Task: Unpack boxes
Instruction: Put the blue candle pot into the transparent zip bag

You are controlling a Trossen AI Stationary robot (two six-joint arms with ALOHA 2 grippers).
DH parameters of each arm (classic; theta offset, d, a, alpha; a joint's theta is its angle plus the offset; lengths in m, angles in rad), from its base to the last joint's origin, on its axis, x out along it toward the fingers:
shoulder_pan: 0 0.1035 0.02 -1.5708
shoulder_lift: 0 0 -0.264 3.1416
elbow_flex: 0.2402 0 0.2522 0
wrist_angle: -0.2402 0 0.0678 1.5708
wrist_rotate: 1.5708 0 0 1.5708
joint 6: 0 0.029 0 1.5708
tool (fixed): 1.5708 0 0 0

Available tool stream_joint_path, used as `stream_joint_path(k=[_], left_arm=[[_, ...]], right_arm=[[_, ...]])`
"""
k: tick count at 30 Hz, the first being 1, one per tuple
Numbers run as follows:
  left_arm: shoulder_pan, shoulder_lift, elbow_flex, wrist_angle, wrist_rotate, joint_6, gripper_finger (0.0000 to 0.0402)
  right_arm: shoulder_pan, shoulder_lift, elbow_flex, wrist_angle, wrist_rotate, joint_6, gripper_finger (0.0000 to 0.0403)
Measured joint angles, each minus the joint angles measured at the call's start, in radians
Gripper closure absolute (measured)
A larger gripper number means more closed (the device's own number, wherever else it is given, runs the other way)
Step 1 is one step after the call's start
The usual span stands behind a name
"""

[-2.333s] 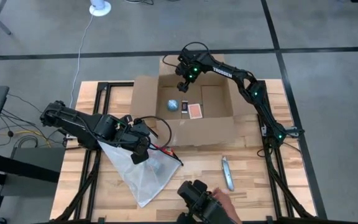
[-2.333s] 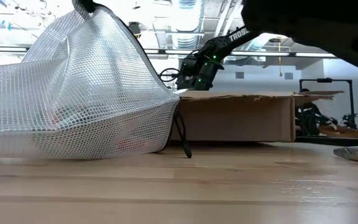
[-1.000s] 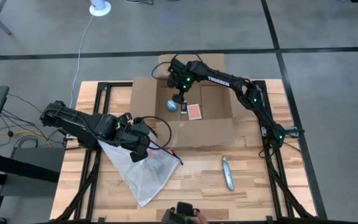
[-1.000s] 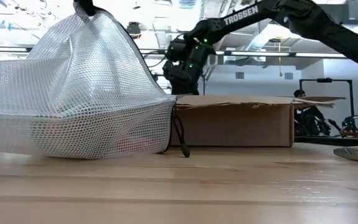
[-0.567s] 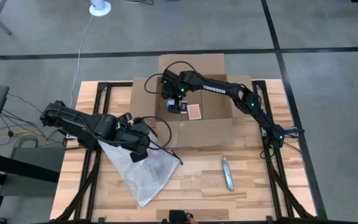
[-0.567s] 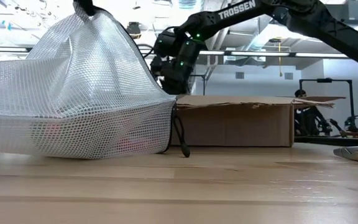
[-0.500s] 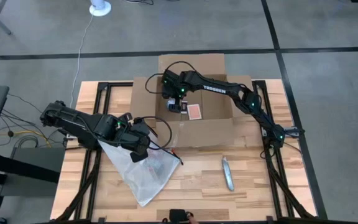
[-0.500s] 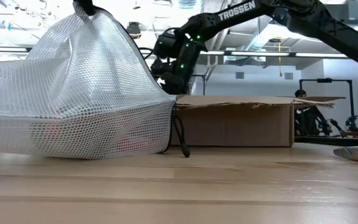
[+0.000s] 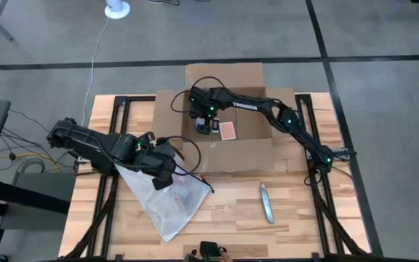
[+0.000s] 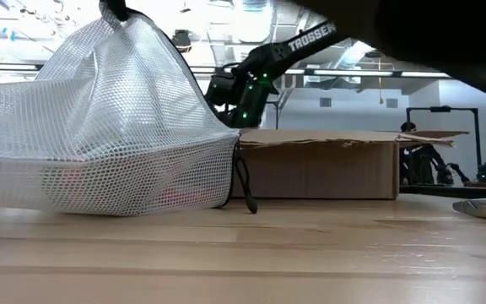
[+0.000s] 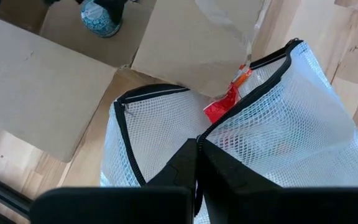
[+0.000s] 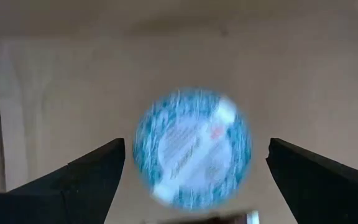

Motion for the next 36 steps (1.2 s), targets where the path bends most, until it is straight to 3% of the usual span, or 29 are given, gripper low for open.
stream_joint_path(k=[5, 10, 19, 23, 28, 36], left_arm=[[0.000, 0.001, 0.000, 0.006, 0.000, 0.000, 0.0402], [0.000, 0.000, 0.000, 0.006, -0.001, 0.000, 0.0402], [-0.002, 0.000, 0.000, 0.007, 0.000, -0.002, 0.0402], [-0.002, 0.000, 0.000, 0.006, 0.000, 0.005, 0.0402], [-0.002, 0.000, 0.000, 0.012, 0.000, 0.022, 0.0402], [-0.003, 0.000, 0.000, 0.064, 0.020, 0.069, 0.0402]], right_arm=[[0.000, 0.031, 0.000, 0.004, 0.000, 0.006, 0.0046], [0.004, 0.038, 0.001, 0.032, 0.034, 0.015, 0.0131], [-0.043, -0.068, -0.001, -0.111, 0.060, -0.083, 0.0131], [-0.027, -0.177, 0.000, -0.203, -0.051, -0.054, 0.0131], [0.066, -0.297, 0.002, -0.184, -0.415, -0.050, 0.0131], [0.255, -0.261, -0.002, 0.042, -0.422, -0.006, 0.0131]])
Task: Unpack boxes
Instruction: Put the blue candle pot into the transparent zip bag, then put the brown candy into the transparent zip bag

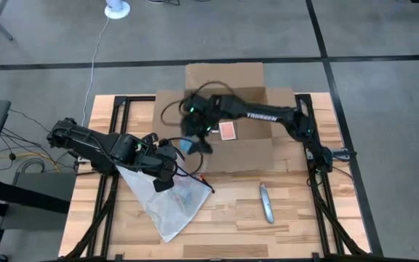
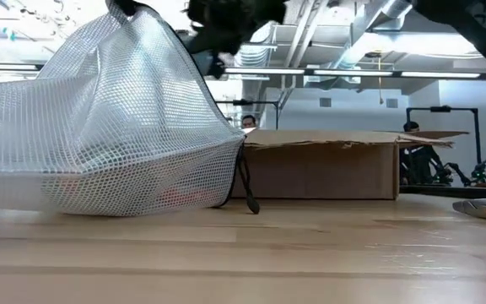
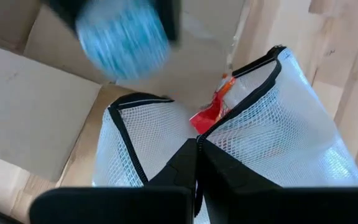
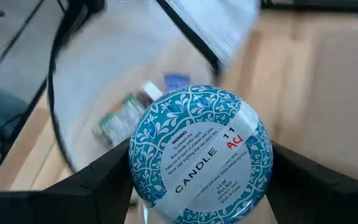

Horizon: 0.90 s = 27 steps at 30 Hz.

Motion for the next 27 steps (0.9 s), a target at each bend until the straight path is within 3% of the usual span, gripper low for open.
stream_joint_path(k=[7, 16, 19, 21, 27], left_arm=[[-0.001, 0.000, 0.000, -0.011, 0.010, 0.002, 0.0402], [-0.002, 0.001, -0.002, 0.001, 0.021, -0.013, 0.0402], [-0.011, -0.001, 0.000, -0.009, 0.018, -0.021, 0.0402], [-0.022, -0.001, 0.000, -0.013, 0.015, -0.043, 0.0402], [-0.033, -0.001, 0.002, -0.014, -0.001, -0.082, 0.0402]], right_arm=[[0.091, 0.070, 0.000, 0.004, -0.003, 0.025, 0.0131], [0.182, 0.144, 0.002, 0.203, 0.076, 0.150, 0.0130], [0.195, 0.144, 0.001, 0.223, 0.153, 0.202, 0.0053], [0.192, 0.142, 0.002, 0.212, 0.214, 0.202, 0.0028], [0.127, 0.090, 0.002, 0.054, 0.244, 0.123, 0.0138]])
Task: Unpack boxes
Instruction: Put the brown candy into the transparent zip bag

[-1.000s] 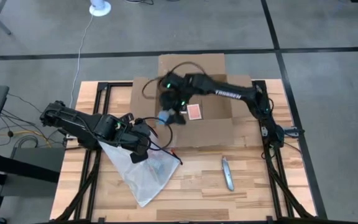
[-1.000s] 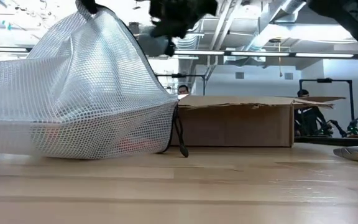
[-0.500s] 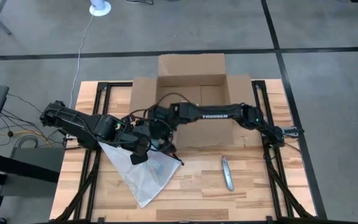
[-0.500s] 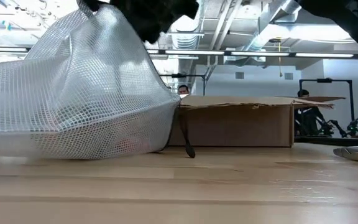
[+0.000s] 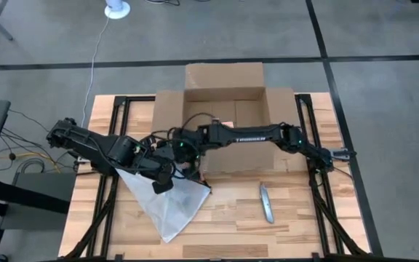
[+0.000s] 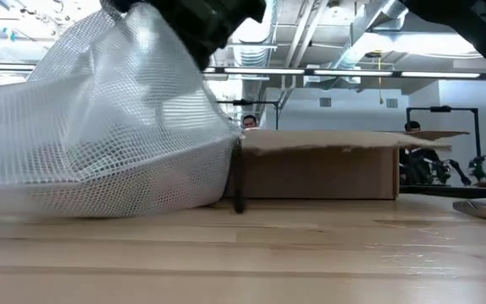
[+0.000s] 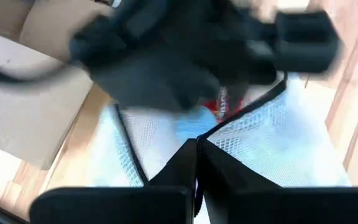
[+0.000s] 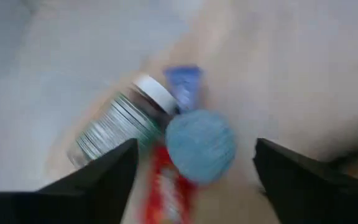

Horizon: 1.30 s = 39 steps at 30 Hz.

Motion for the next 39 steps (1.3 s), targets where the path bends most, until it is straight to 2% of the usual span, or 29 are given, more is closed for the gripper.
stream_joint_path(k=[3, 7, 13, 21, 31, 39], left_arm=[[-0.001, 0.000, 0.000, -0.003, 0.002, -0.006, 0.0402], [-0.001, 0.000, 0.000, -0.008, 0.002, -0.006, 0.0402], [-0.001, 0.000, 0.000, -0.017, 0.008, -0.017, 0.0402], [-0.001, 0.000, 0.000, -0.019, 0.008, -0.023, 0.0402], [0.000, 0.000, 0.000, -0.029, -0.010, -0.013, 0.0402], [0.000, 0.000, 0.000, -0.042, -0.010, -0.014, 0.0402]], right_arm=[[-0.047, -0.042, 0.000, -0.089, 0.000, -0.050, 0.0171], [-0.128, -0.074, 0.000, -0.198, 0.044, -0.078, 0.0190], [-0.283, -0.071, 0.000, -0.305, 0.071, -0.091, 0.0194], [-0.453, -0.062, -0.001, -0.270, 0.074, -0.126, 0.0194], [-0.458, -0.062, -0.194, -0.141, 0.090, -0.281, 0.0186], [-0.454, -0.062, -0.316, 0.008, 0.124, -0.268, 0.0185]])
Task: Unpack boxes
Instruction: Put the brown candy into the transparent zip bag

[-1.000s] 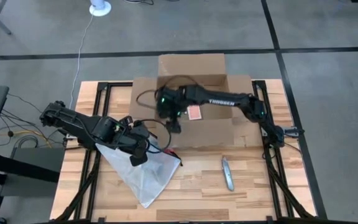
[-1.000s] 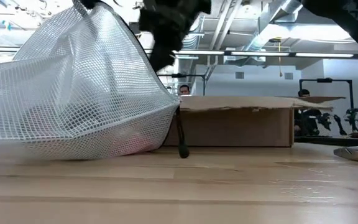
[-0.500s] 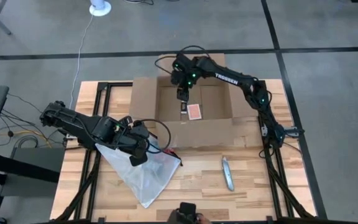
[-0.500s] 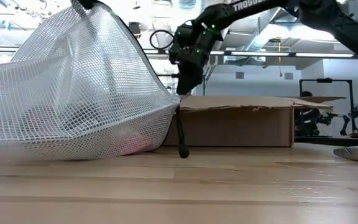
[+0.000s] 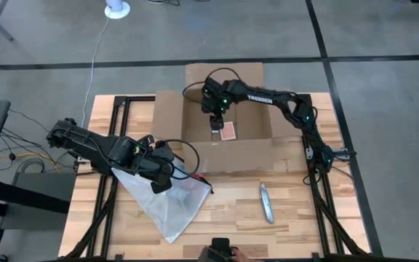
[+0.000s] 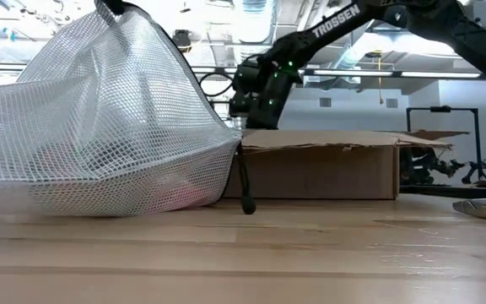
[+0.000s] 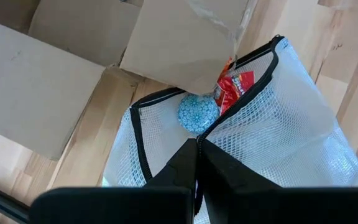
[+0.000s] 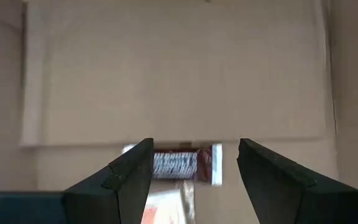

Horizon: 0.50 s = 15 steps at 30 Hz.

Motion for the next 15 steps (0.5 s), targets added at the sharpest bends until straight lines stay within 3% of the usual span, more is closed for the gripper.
stream_joint_path(k=[6, 15], left_arm=[[0.000, 0.000, 0.000, 0.000, 0.000, -0.022, 0.0402], [0.001, 0.000, 0.000, 0.002, 0.000, -0.015, 0.0402]], right_arm=[[-0.001, 0.001, -0.076, 0.050, 0.093, 0.013, 0.0186], [-0.042, 0.010, -0.111, 0.041, 0.053, 0.158, 0.0186]])
